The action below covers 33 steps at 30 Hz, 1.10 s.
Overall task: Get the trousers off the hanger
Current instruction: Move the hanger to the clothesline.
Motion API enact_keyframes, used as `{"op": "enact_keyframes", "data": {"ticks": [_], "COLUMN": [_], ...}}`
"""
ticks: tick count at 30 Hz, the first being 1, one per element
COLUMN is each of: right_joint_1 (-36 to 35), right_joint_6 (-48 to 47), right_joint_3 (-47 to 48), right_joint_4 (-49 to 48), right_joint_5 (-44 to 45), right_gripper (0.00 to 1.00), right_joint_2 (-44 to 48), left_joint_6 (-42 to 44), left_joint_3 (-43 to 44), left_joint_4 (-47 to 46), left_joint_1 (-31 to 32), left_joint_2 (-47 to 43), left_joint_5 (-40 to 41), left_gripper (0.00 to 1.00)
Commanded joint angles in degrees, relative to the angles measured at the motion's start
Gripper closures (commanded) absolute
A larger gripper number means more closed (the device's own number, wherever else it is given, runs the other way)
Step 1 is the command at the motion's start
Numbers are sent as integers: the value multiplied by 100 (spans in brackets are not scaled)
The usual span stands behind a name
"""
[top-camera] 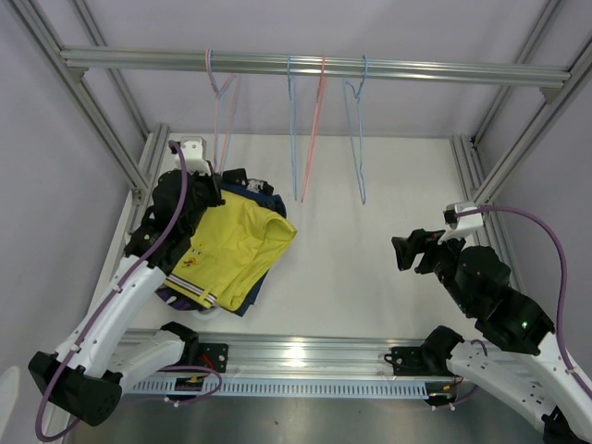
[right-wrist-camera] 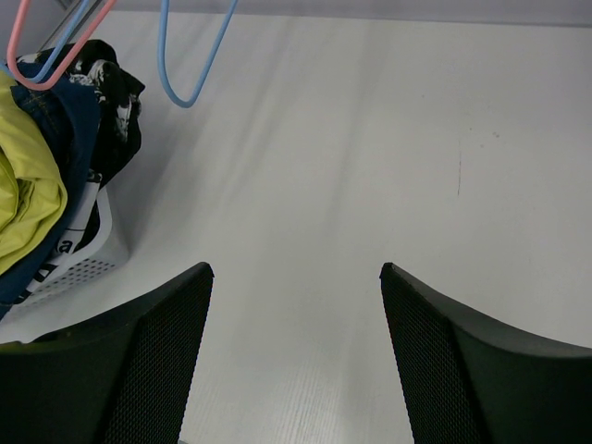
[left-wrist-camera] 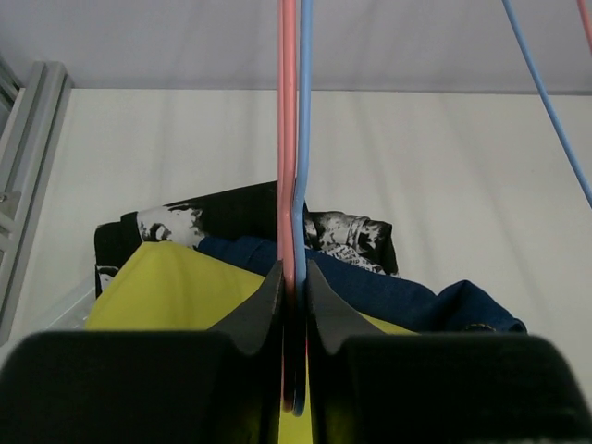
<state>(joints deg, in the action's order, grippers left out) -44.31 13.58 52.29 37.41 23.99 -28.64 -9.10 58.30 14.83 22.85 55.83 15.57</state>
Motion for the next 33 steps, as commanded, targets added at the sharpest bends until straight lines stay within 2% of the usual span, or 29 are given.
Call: {"op": "enact_keyframes", "data": {"ticks": [1, 4, 24, 33], "right_joint_1": [-33, -33, -51, -33], "right_joint_6": [57, 74, 145, 153], "right_joint_3": [-35, -35, -61, -88], "right_joint_4": [-172, -172, -190, -199], "right_joint_5": [62, 45, 27, 27], "right_gripper": [22, 22, 22, 22], "right_joint_2": [34, 34, 113, 148], "left_joint_6": [-92, -109, -426, -575], "left_joint_3": [278, 383, 1693, 2572], "left_joint_4": [72, 169, 828, 1127], "left_joint_1": [26, 158, 2003, 2689], "left_joint_2": [-55, -20, 1481, 2211], "left_joint_5": [-213, -81, 1457, 2063], "left_gripper": [91, 99, 99, 99]}}
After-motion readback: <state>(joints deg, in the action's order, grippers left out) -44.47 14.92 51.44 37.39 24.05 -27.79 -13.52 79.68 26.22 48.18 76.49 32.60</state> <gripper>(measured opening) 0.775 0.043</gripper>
